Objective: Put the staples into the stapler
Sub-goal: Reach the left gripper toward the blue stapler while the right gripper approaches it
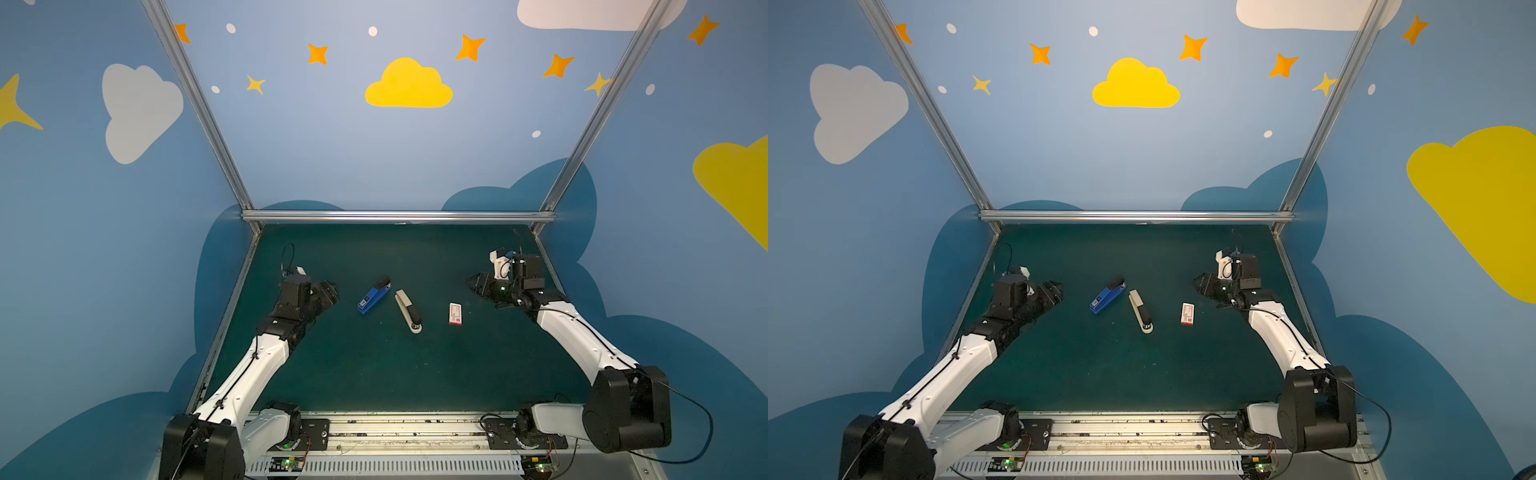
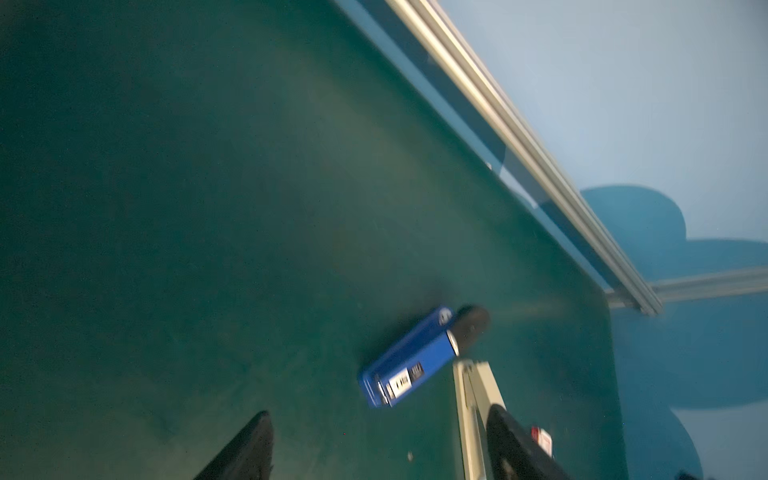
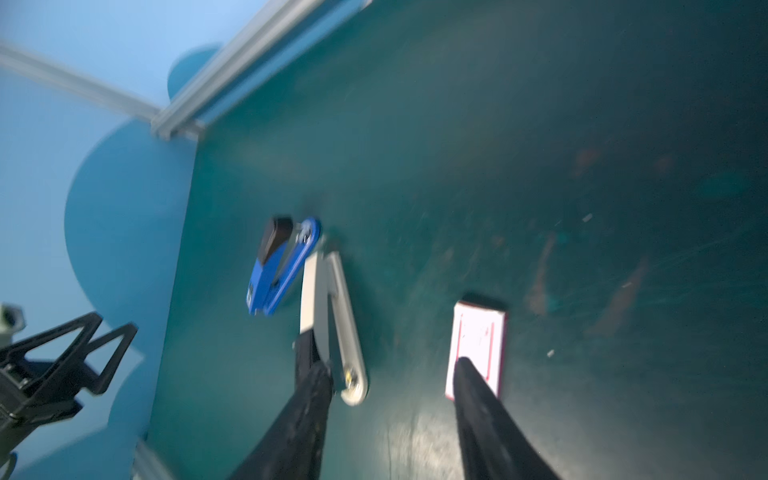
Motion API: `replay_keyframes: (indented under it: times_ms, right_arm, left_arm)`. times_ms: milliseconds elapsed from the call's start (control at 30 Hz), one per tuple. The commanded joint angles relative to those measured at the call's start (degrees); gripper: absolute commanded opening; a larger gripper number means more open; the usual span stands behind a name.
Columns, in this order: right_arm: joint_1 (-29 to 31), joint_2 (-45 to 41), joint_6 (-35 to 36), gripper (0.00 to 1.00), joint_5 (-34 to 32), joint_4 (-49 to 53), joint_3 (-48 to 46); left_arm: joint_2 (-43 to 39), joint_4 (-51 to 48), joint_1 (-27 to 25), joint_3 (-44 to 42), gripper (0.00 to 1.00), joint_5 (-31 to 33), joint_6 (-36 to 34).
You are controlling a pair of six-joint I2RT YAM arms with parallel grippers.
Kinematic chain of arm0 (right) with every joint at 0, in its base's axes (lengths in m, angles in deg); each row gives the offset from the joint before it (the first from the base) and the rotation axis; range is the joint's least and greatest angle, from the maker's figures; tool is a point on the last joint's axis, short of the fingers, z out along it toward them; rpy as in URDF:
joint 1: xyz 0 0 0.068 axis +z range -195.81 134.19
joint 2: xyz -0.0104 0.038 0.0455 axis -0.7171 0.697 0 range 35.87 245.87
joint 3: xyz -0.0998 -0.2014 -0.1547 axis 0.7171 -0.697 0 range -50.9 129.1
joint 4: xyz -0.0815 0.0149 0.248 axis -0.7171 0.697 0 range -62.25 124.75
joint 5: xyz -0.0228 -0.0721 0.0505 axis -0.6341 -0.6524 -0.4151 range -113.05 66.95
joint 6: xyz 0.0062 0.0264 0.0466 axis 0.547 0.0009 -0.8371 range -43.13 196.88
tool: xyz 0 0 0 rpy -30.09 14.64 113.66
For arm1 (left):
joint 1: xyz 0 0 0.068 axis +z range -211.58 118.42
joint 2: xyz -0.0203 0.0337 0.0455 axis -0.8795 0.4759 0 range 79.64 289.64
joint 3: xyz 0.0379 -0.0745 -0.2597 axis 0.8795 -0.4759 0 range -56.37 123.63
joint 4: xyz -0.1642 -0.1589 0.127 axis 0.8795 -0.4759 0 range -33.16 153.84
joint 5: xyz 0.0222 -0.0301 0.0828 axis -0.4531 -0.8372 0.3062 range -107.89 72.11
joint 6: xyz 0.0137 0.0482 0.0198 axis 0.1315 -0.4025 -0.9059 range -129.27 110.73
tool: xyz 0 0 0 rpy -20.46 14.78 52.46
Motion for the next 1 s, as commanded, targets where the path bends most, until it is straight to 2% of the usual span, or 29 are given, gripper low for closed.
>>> replay_keyframes:
  times_ms: [0, 133, 400, 567, 700, 800, 967]
  right_arm:
    - [4.0, 2.3, 1.7, 0.47, 1.2, 5.6, 0.7]
    - [9.5, 6.9, 3.1, 0.47, 0.2, 8.1, 3.5]
    - [16.2, 14.6, 2.8, 0.48, 0.4, 13.2, 9.7]
    - [19.9, 17.4, 3.0, 0.51, -2.8, 15.9, 12.5]
    - [20.3, 17.7, 2.8, 0.5, -2.0, 15.7, 13.1]
    - [20.3, 17.5, 3.1, 0.5, -2.1, 16.0, 13.4]
    - [20.2, 17.4, 2.9, 0.49, -1.7, 15.2, 12.8]
  left_arm:
    - [-0.2, -2.9, -6.0, -2.8, 0.78, -0.8, 3.8]
    - [1.9, -0.1, -12.8, -4.5, 0.77, 1.5, 4.8]
    - [7.7, -0.5, -19.1, -0.3, 0.76, 3.8, 2.6]
    - [11.6, -2.2, -19.9, 4.2, 0.8, 4.8, -1.1]
    - [17.0, -3.0, -19.9, 10.1, 0.84, 6.9, -6.6]
    - [23.8, -6.0, -19.1, 17.3, 0.84, 8.7, -10.8]
    - [36.1, -11.9, -17.5, 30.3, 0.83, 6.9, -19.4]
